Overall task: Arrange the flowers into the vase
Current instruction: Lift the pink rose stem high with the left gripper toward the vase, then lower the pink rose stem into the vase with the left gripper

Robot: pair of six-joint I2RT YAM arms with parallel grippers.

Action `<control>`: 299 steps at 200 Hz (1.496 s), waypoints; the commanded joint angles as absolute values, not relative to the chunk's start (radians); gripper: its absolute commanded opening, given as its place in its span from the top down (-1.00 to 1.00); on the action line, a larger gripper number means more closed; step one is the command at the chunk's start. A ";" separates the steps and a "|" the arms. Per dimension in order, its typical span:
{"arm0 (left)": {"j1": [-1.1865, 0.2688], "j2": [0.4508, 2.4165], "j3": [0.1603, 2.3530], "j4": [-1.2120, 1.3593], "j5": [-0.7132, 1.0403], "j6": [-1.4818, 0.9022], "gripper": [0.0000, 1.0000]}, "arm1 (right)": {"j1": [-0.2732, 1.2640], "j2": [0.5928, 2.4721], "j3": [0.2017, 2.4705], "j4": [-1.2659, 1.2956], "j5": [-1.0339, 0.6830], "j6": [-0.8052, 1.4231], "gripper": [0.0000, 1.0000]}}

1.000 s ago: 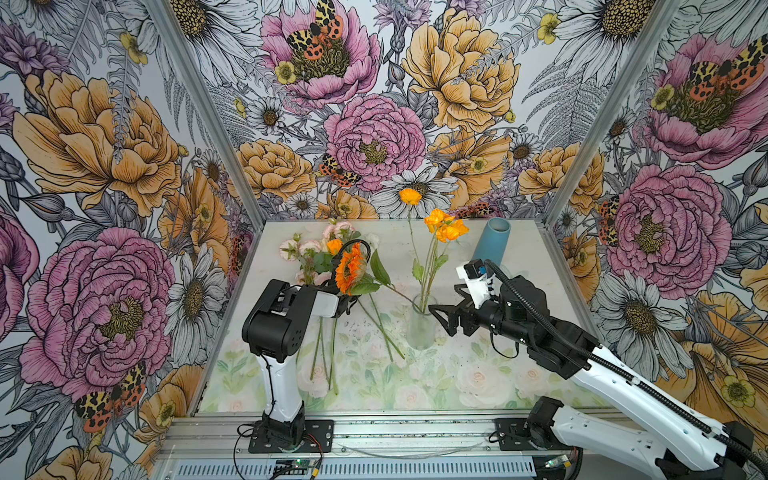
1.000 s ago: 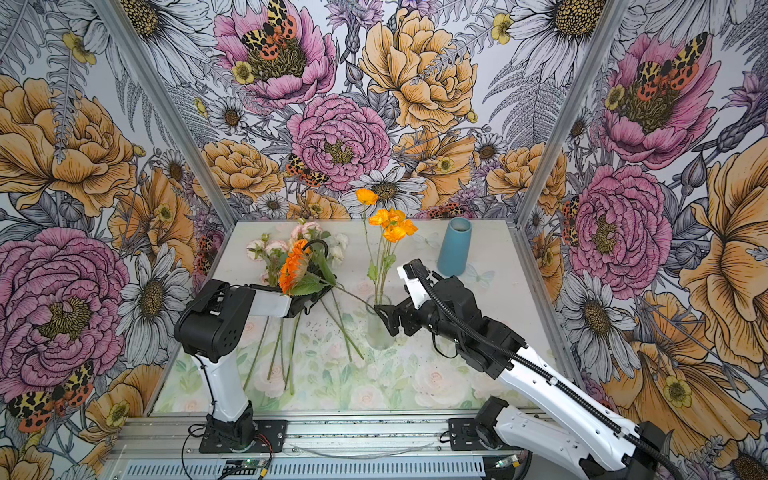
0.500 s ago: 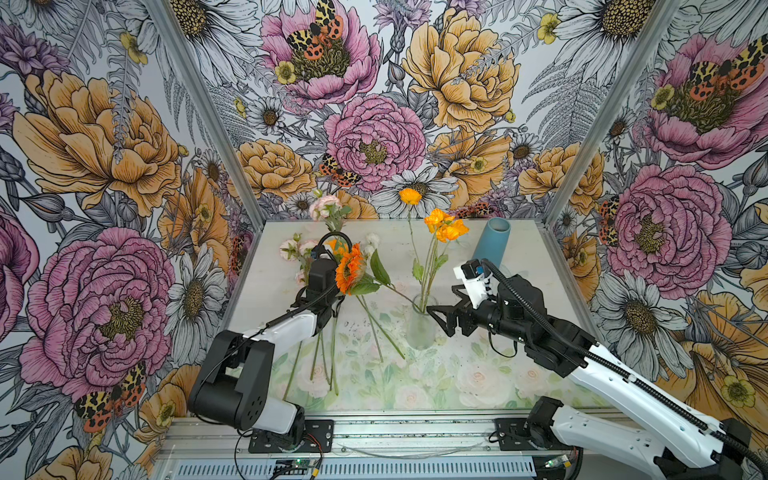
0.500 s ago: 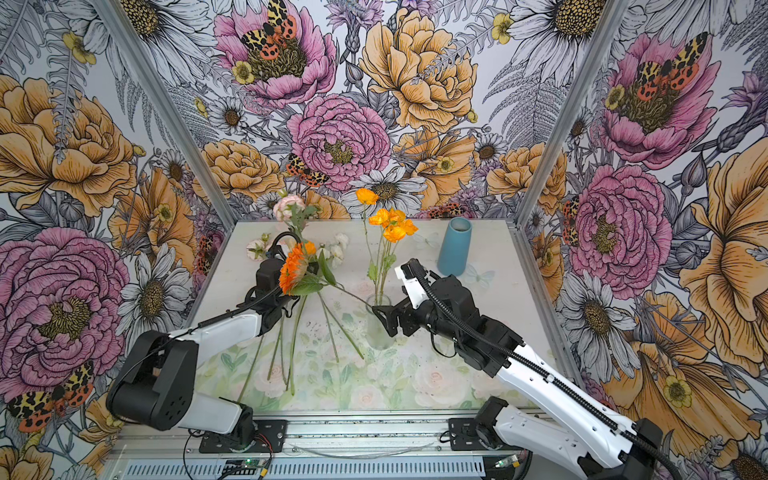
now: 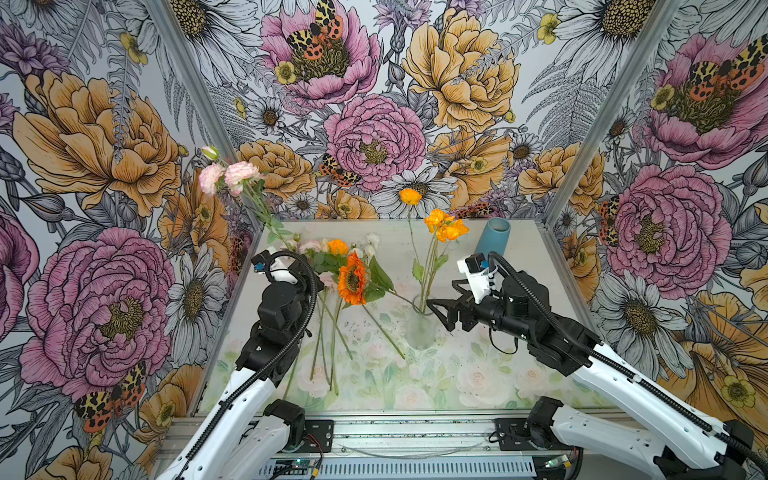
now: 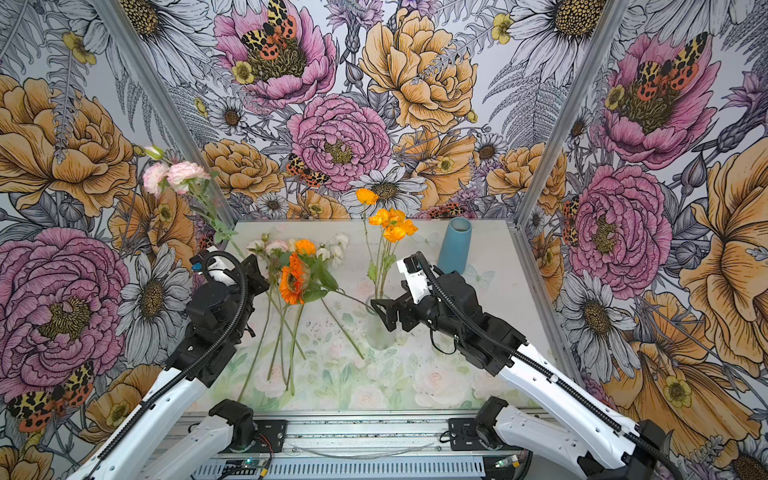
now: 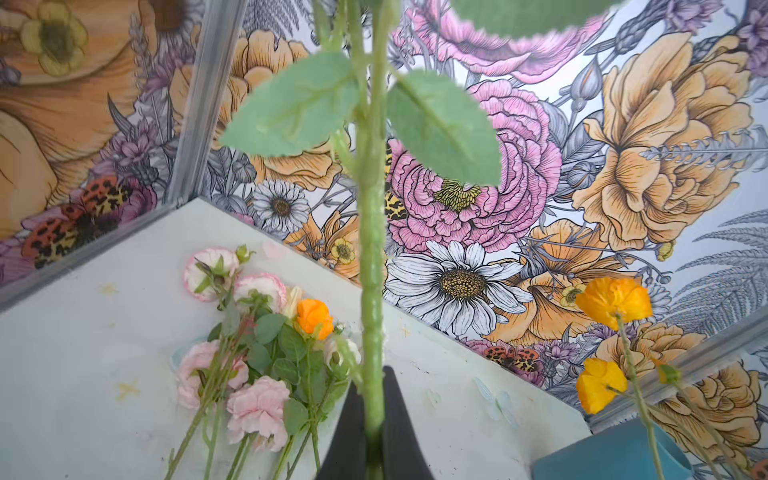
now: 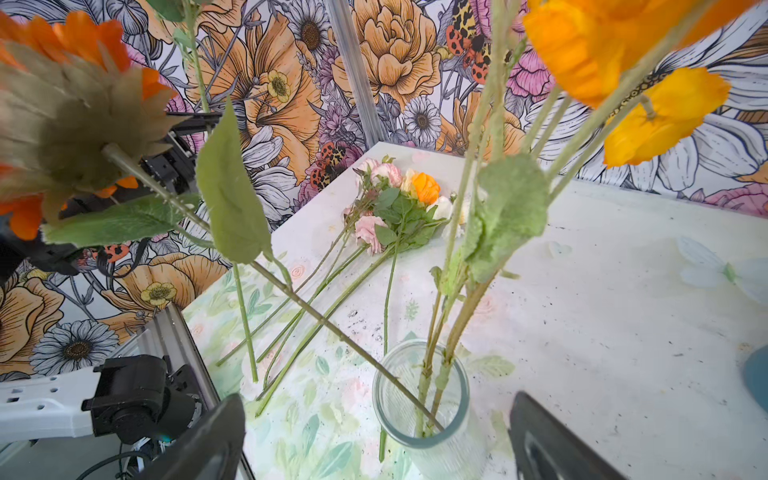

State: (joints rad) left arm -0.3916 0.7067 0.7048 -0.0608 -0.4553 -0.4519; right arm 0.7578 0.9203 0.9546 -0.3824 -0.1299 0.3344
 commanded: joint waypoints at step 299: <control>-0.912 1.362 1.082 0.876 -0.036 -0.109 1.00 | 0.712 0.775 0.879 -0.408 -0.133 0.316 -0.99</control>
State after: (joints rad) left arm -0.9424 1.3483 1.1053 0.8631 -0.0505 -0.0708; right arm 0.7155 0.7792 0.8852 -0.4099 -0.1287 0.3290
